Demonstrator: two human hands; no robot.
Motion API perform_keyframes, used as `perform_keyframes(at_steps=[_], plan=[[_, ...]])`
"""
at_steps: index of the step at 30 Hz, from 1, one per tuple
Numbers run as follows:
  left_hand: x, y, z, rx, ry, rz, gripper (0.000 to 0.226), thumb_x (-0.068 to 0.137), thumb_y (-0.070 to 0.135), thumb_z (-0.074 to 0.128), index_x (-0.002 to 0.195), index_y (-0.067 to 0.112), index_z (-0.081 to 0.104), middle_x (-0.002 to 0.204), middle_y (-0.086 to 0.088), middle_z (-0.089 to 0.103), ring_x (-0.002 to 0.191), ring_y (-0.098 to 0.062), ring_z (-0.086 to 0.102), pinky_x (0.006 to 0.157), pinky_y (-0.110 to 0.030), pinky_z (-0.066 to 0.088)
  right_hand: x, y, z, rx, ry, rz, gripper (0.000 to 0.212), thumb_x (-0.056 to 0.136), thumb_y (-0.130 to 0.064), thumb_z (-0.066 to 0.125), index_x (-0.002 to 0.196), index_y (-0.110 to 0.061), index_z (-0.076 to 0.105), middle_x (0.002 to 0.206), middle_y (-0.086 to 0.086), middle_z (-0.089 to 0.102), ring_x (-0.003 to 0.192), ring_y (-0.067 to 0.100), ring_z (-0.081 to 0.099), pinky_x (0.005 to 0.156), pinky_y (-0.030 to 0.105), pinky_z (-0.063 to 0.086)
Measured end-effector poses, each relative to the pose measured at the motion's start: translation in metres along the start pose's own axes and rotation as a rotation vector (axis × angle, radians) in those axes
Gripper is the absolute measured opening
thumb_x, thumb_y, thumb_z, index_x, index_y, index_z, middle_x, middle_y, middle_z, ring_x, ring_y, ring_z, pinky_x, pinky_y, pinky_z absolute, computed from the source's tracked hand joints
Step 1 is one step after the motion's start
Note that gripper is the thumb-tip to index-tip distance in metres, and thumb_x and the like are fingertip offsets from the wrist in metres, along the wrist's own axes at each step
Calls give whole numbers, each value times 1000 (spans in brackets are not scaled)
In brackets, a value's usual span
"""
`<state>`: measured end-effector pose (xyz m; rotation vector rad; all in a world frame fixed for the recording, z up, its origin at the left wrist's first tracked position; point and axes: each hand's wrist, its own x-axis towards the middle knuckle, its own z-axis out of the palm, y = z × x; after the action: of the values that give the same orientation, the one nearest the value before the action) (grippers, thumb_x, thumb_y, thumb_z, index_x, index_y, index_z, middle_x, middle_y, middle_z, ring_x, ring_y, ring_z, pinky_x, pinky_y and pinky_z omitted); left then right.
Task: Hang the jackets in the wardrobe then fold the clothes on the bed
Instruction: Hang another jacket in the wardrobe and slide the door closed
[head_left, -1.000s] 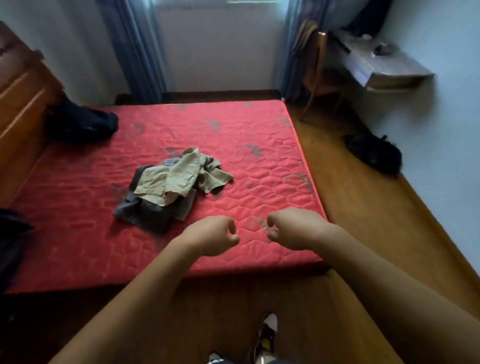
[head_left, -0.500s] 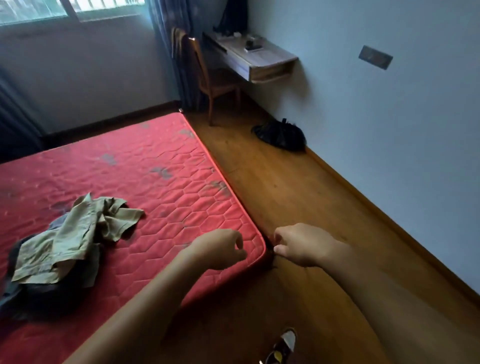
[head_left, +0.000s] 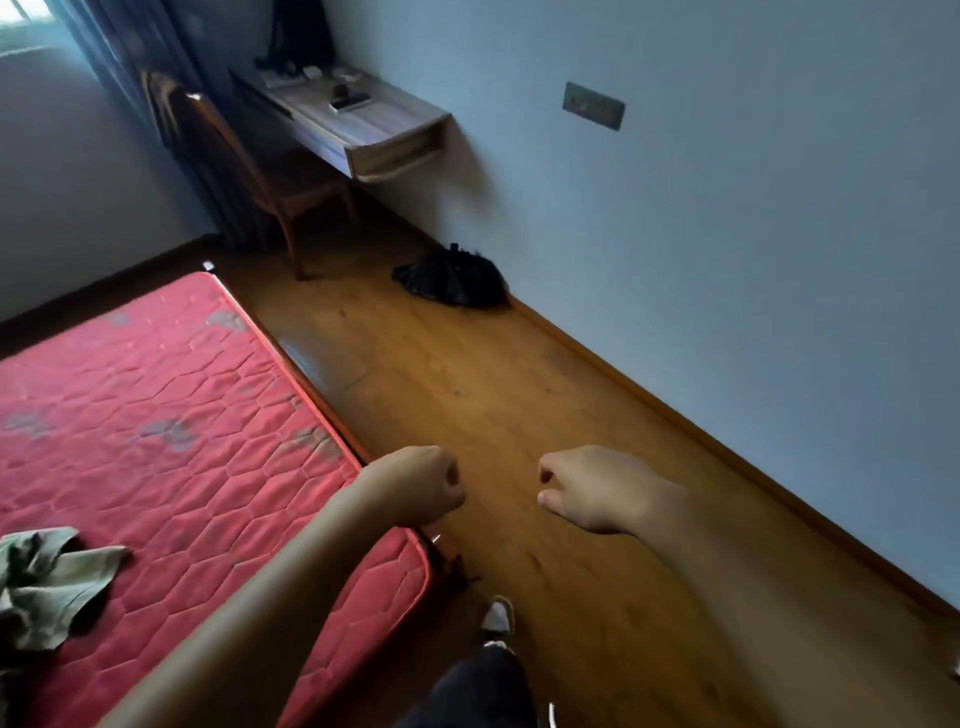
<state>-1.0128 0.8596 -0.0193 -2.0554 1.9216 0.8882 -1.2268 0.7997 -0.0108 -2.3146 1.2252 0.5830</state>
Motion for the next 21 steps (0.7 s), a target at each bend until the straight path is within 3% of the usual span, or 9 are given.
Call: perform_keyframes(at_steps=[11,15,21], plan=[[197,-37,-115,-96,-14,-16,32,96,44,57,117,22,66,114,2,68,103,-16,63,92,-38,54,186,61,-135,19,-7,-31,29,100,-47,52,121,-30,60,109,-5,66,89,11,62,76,29,56],[241,-74,-170,-151,54,-43,27,95,45,57,112,25,65,108,6,68,96,-11,62,83,-30,54,261,55,-198,-5,3,-93,30,100,-49,51,120,-30,60,111,-5,66,91,14,61,68,28,50],[286,-136,-224,-214,87,-186,21,91,45,58,103,29,65,102,7,67,94,-13,63,86,-35,55,375,19,-268,-41,-55,-211,28,98,-51,51,116,-32,61,109,-7,65,90,12,60,78,34,54]])
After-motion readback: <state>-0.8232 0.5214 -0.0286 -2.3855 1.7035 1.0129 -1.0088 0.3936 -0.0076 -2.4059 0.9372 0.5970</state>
